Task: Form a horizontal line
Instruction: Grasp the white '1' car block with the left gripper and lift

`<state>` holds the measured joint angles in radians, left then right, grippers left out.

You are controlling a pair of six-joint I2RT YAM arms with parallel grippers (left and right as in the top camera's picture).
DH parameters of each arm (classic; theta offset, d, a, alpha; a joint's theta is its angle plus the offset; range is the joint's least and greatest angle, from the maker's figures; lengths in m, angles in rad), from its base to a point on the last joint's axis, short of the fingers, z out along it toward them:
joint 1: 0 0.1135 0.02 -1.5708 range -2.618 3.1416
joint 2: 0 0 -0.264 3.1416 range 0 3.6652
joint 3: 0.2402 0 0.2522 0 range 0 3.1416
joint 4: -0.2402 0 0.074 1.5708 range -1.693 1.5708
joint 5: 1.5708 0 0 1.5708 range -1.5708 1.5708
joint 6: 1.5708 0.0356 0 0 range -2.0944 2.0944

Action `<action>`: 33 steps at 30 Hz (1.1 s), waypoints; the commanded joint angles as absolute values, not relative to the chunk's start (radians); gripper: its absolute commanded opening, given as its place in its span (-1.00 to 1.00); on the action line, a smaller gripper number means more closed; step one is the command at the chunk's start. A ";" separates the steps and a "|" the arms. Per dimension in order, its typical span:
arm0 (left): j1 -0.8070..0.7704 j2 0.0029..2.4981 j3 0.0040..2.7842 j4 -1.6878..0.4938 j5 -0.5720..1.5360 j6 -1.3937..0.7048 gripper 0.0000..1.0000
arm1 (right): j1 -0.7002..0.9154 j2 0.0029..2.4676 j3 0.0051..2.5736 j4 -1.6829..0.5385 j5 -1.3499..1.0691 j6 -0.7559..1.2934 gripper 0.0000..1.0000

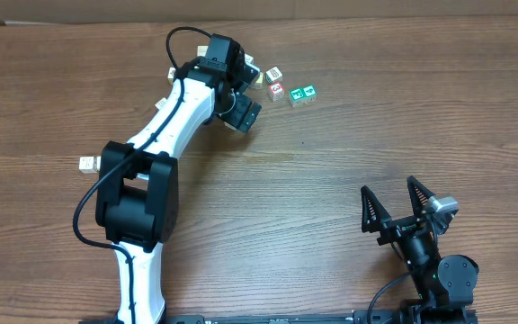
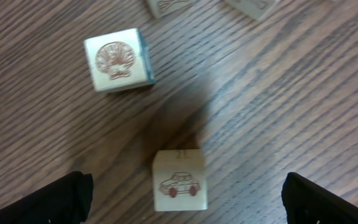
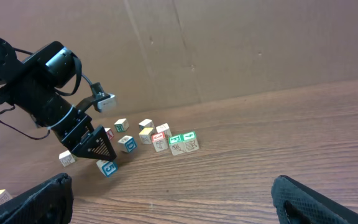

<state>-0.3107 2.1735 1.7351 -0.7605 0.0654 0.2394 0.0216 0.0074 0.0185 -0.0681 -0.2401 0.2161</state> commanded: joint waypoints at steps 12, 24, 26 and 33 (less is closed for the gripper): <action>-0.308 2.224 1.723 -0.751 0.078 0.168 0.68 | 0.024 0.003 0.008 -0.062 -0.244 0.213 1.00; -0.313 2.265 1.723 -0.754 0.080 0.144 0.50 | 0.024 0.003 0.008 -0.062 -0.244 0.213 1.00; -0.315 2.265 1.723 -0.750 0.079 0.144 0.45 | 0.024 0.003 0.008 -0.062 -0.244 0.213 1.00; -0.315 2.265 1.723 -0.752 0.078 0.145 0.16 | 0.024 0.003 0.008 -0.062 -0.244 0.213 1.00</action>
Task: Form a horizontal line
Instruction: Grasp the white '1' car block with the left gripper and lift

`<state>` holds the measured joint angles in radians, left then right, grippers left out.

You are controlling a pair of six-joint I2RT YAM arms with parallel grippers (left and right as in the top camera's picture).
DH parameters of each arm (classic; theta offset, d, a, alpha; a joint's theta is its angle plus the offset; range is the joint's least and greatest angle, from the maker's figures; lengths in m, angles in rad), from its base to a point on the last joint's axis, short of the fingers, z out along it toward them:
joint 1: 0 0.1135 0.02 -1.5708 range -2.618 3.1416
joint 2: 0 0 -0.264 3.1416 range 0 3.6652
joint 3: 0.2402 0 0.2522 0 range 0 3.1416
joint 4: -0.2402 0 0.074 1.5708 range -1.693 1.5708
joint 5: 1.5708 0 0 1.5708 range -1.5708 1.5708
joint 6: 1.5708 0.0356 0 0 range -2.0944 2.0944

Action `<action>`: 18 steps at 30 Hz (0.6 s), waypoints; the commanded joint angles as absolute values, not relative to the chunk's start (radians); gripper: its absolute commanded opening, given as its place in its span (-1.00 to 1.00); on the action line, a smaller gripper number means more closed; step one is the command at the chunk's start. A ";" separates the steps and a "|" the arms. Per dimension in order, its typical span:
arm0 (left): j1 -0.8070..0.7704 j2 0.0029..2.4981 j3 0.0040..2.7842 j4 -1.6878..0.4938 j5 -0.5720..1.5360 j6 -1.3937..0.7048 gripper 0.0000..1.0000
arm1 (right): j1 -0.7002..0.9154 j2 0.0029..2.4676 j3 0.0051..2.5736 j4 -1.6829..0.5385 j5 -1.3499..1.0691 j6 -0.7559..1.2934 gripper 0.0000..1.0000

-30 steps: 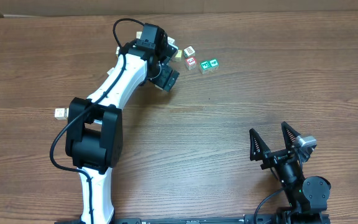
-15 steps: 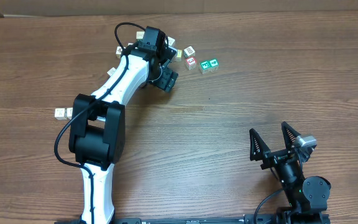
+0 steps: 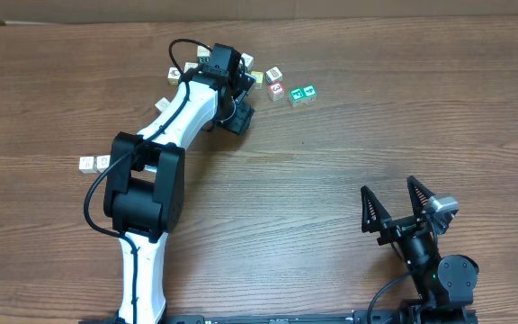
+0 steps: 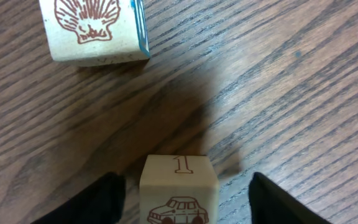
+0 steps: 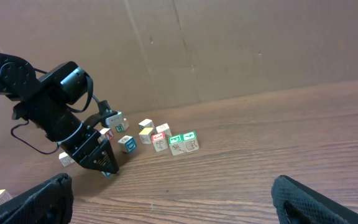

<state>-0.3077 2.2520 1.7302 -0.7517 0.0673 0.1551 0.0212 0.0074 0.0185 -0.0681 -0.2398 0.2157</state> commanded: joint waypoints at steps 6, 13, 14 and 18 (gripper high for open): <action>-0.315 2.265 1.723 -0.752 0.078 0.144 -0.04 | 0.024 0.003 0.008 -0.062 -0.244 0.213 1.00; -0.315 2.265 1.723 -0.752 0.075 0.141 -0.13 | 0.024 0.003 0.008 -0.062 -0.244 0.213 1.00; -0.315 2.265 1.723 -0.752 0.075 0.141 -0.14 | 0.024 0.003 0.008 -0.062 -0.244 0.213 1.00; -0.315 2.265 1.723 -0.752 0.072 0.133 -0.24 | 0.024 0.003 0.008 -0.062 -0.244 0.213 1.00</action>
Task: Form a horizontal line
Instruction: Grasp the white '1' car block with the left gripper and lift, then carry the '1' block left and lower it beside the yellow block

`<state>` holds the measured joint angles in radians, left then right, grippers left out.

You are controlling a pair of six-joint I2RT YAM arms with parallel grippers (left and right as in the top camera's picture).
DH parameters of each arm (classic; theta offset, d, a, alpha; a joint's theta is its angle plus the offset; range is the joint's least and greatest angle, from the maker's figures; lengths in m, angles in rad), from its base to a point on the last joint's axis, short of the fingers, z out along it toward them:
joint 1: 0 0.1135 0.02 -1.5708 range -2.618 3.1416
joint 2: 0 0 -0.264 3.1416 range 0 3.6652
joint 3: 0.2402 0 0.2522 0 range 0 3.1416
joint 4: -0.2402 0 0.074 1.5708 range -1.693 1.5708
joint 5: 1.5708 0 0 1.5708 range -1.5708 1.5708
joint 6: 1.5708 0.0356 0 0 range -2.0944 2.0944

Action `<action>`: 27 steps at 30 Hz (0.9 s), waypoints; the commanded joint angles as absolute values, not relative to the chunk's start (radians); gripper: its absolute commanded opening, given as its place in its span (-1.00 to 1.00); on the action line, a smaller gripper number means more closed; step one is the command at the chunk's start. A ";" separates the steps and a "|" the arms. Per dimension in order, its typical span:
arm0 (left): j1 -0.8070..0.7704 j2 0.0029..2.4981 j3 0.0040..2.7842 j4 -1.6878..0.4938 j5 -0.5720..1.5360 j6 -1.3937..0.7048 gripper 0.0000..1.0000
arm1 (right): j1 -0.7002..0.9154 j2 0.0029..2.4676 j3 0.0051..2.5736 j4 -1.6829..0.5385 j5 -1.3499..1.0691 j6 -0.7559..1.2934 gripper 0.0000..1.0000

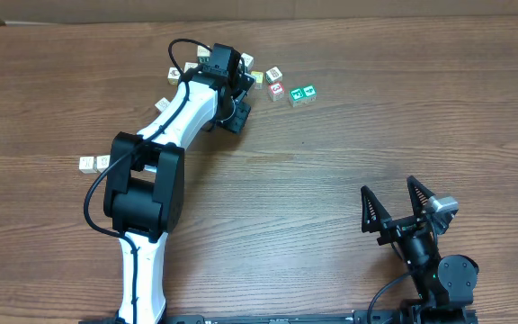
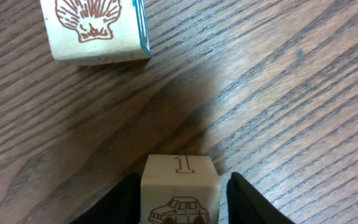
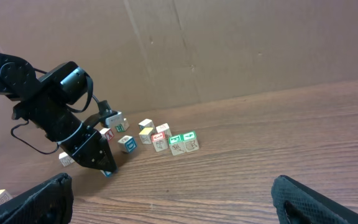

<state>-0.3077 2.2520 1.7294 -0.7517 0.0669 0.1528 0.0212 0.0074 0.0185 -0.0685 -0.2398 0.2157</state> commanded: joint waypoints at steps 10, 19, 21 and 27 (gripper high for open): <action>-0.315 2.265 1.723 -0.757 0.069 0.115 -0.48 | 0.024 0.003 0.008 -0.062 -0.244 0.213 1.00; -0.315 2.220 1.874 -0.941 -0.031 0.046 -0.75 | 0.024 0.003 0.008 -0.062 -0.244 0.213 1.00; -0.315 2.183 1.921 -1.024 -0.075 0.021 -0.80 | 0.024 0.003 0.008 -0.062 -0.244 0.213 1.00; -0.303 2.080 1.921 -1.210 -0.201 -0.076 -0.91 | 0.024 0.003 0.008 -0.062 -0.244 0.213 1.00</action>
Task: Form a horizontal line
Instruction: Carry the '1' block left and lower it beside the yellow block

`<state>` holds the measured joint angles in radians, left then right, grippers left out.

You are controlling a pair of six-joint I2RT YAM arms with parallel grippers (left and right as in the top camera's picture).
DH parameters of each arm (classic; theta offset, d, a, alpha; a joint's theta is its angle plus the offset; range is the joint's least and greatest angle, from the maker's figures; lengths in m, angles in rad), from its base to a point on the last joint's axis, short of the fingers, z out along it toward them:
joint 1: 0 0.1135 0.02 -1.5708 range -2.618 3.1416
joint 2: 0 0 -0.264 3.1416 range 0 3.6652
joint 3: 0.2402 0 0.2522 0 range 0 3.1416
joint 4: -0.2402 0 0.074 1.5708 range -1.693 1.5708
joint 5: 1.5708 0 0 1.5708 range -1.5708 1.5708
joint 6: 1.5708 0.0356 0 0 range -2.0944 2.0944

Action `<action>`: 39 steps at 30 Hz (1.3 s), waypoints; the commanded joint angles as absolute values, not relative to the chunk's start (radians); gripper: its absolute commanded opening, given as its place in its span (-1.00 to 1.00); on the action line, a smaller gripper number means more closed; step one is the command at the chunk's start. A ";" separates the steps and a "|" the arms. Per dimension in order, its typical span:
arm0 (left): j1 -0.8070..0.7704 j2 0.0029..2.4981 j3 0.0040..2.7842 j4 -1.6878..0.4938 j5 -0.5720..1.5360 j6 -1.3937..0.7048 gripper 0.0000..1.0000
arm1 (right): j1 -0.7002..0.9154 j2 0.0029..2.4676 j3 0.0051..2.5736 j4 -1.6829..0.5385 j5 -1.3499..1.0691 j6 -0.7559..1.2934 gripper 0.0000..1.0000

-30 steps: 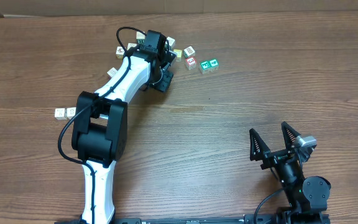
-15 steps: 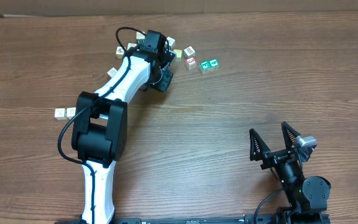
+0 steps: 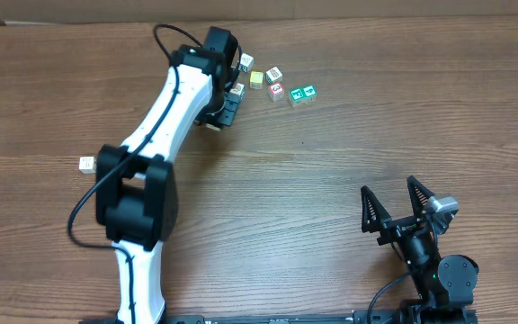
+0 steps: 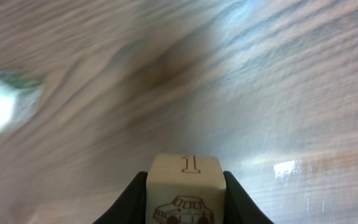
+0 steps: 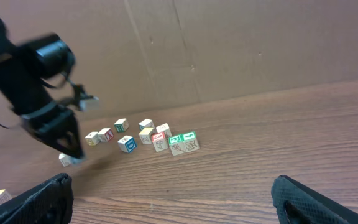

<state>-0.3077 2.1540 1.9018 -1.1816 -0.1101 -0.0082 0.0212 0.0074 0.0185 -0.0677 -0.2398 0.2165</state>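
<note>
A pale wooden block (image 4: pixel 185 180) with a brown car drawing and a "1" on its upper face sits between the black fingers (image 4: pixel 135 199) of my left gripper (image 4: pixel 185 202), which is shut on it. In the overhead view the left gripper (image 3: pixel 221 112) hangs just left of the block cluster (image 3: pixel 276 91). The table under it is motion-blurred in the left wrist view. My right gripper (image 3: pixel 401 209) stands open at the near right, with nothing between its fingers (image 5: pixel 328 199).
Several small picture blocks lie at the far middle, with a green pair (image 3: pixel 303 94) at the right end. A blurred block (image 4: pixel 5 102) shows left of the held one. A lone block (image 3: pixel 86 164) lies far left. A cardboard wall (image 5: pixel 229 50) backs the wooden table (image 3: pixel 349 153).
The left gripper's fingers stood close on both sides of the car block on the table. Now it holds the block off the table, a little further left. The shell block has left its view.
The left gripper was open above the car block, near the shell block. Then it was low, with its fingers wide on either side. Then the fingers were in against the block. Now the block is held off the table. The right arm has stayed still.
</note>
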 commanded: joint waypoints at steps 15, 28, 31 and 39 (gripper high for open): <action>-0.081 1.764 1.325 -0.888 -0.157 -0.231 -0.80 | 0.024 0.003 0.008 -0.062 -0.244 0.213 1.00; 0.027 1.768 1.129 -0.598 -0.033 -0.232 -0.63 | 0.024 0.003 0.008 -0.062 -0.244 0.213 1.00; 0.034 1.775 1.129 -0.572 -0.033 -0.220 -0.58 | 0.024 0.003 0.008 -0.062 -0.244 0.213 1.00; 0.035 1.842 1.129 -0.575 -0.043 -0.157 -0.70 | 0.024 0.003 0.008 -0.062 -0.244 0.213 1.00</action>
<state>0.0273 1.8099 1.1351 -0.5694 -0.0444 -0.1928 0.0212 0.0074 0.0185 -0.0673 -0.2398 0.2161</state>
